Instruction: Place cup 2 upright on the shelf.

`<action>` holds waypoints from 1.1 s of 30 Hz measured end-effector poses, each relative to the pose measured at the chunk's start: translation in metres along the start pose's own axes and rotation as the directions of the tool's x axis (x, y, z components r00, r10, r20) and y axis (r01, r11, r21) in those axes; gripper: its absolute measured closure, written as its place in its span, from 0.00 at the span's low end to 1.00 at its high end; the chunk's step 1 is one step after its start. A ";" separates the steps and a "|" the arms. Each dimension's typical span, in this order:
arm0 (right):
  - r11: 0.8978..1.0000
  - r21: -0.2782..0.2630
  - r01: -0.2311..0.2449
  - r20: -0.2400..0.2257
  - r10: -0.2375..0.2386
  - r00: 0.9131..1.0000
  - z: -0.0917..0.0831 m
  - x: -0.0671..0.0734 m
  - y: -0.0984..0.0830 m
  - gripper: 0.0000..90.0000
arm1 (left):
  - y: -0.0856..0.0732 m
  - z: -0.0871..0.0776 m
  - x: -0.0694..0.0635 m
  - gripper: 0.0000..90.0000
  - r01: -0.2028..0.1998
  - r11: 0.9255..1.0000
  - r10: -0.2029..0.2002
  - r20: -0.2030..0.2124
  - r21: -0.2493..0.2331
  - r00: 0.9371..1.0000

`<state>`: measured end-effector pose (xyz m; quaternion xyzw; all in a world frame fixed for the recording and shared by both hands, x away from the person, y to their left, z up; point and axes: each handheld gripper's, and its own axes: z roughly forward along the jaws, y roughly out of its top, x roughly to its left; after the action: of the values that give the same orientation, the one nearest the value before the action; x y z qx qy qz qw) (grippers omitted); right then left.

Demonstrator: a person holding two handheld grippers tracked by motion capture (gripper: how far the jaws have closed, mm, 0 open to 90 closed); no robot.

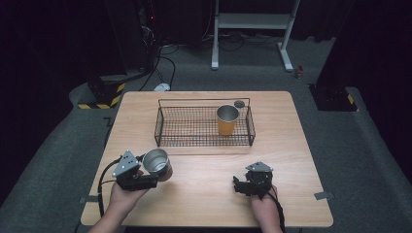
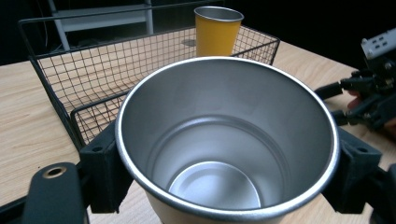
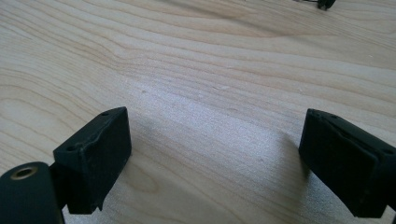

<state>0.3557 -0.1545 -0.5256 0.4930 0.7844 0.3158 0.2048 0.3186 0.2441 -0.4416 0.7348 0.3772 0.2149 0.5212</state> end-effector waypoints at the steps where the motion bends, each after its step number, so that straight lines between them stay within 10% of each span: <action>1: 1.000 0.000 0.000 0.000 0.000 1.000 0.000 0.000 0.000 0.10 | 0.002 0.002 0.000 0.21 0.005 1.000 -0.005 -0.010 -0.005 1.000; 33: 1.000 0.000 0.001 -0.002 -0.001 1.000 0.001 0.000 0.000 0.10 | 0.045 0.032 0.017 0.21 0.065 0.998 -0.065 -0.033 -0.017 0.997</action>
<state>0.3564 -0.1542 -0.5258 0.4925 0.7848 0.3160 0.2041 0.3662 0.2300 -0.4130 0.7142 0.4078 0.2132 0.5275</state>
